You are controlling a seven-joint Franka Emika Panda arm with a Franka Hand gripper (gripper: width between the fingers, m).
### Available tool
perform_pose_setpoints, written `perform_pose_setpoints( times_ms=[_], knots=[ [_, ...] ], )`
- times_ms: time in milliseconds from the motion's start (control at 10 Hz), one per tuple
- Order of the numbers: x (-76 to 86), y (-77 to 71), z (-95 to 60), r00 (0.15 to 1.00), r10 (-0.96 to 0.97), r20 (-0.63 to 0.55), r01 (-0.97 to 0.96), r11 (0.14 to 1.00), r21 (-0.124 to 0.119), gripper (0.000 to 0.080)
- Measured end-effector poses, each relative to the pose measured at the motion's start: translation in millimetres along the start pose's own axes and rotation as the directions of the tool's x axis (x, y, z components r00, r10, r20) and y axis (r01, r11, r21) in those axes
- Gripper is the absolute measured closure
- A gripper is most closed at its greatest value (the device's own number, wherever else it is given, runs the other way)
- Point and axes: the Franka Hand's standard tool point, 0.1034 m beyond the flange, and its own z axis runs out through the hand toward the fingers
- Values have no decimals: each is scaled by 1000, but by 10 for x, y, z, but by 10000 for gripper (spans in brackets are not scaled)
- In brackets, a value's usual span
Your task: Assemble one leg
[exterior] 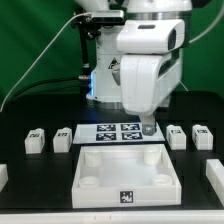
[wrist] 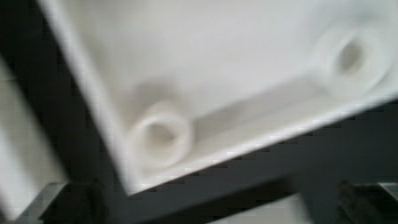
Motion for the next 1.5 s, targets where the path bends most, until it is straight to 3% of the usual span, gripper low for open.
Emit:
perform_pose_setpoints(
  times_ms=[200,400,800,1000,1300,1400,1500],
  knots=[
    [-322,-377,226,962,-272,-4,272,962,14,150],
    [-530,-579,429,883,-470,-16,470,882,24,150],
    [-646,-635,772,924,-380,-35,382,922,64,150],
    [-621,-609,854,952,-304,-34,306,945,113,150],
    [-637,-632,899,955,-294,-37,296,947,121,150],
    [-638,-633,901,955,-294,-37,296,947,121,287],
    [-639,-633,901,955,-293,-37,296,948,121,287]
  ],
)
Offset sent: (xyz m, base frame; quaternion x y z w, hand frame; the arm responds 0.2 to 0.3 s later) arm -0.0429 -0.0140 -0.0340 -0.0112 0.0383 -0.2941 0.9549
